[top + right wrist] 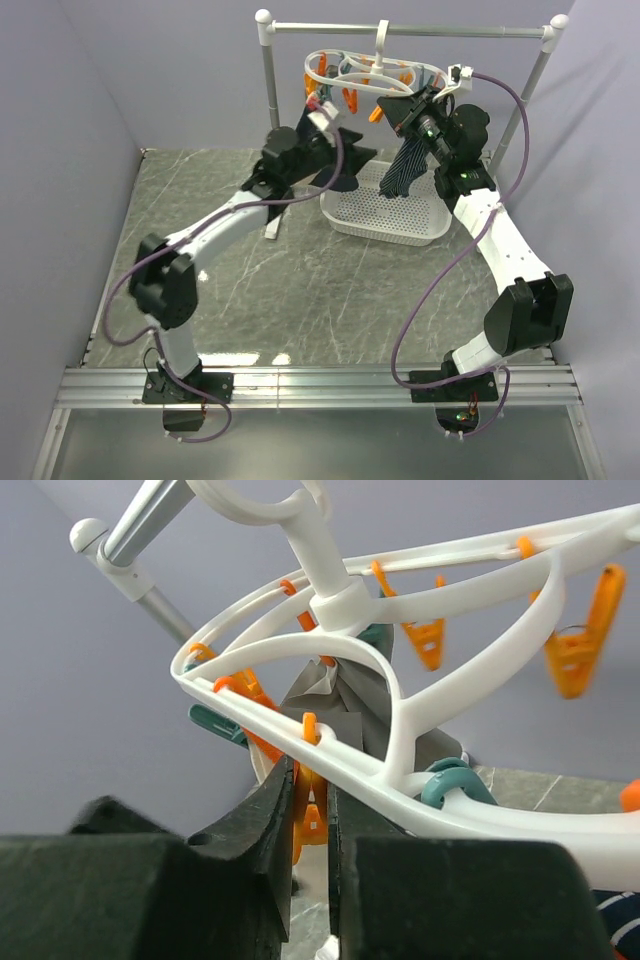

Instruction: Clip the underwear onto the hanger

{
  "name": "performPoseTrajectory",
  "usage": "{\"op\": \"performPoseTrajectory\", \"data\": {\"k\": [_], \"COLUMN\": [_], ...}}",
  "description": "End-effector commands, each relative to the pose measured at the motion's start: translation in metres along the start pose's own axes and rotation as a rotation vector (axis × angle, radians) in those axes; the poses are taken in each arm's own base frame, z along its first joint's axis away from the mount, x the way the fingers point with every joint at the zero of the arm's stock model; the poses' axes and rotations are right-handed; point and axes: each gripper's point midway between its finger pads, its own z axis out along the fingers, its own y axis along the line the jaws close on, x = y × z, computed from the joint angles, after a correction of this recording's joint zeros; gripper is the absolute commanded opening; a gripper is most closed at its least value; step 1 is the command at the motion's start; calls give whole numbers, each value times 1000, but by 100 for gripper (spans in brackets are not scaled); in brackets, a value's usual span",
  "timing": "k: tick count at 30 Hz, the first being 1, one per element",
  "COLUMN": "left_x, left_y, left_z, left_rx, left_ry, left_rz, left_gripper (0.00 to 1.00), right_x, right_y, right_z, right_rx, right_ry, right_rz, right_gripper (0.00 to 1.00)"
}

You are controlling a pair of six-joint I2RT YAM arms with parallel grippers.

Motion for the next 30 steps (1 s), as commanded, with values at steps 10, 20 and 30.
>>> {"op": "performPoseTrajectory", "data": {"k": [10,20,30], "left_x": [7,65,107], "left_y": [-8,33,81], "left_z": [-174,-206,-179], "left_rx": [-87,-42,-79], "left_ry": [130,224,173], "left_rz": [-57,8,226], "left_gripper": [74,84,93], "right_x": [-29,-26,-26], "right_y": [29,32,33], "right_z": [0,-2,-1], "right_rx": [-95,-110,-119], "right_ry": [-60,-41,-38], "right_rz": [-34,-36,-36], "right_gripper": [0,0,0]}}
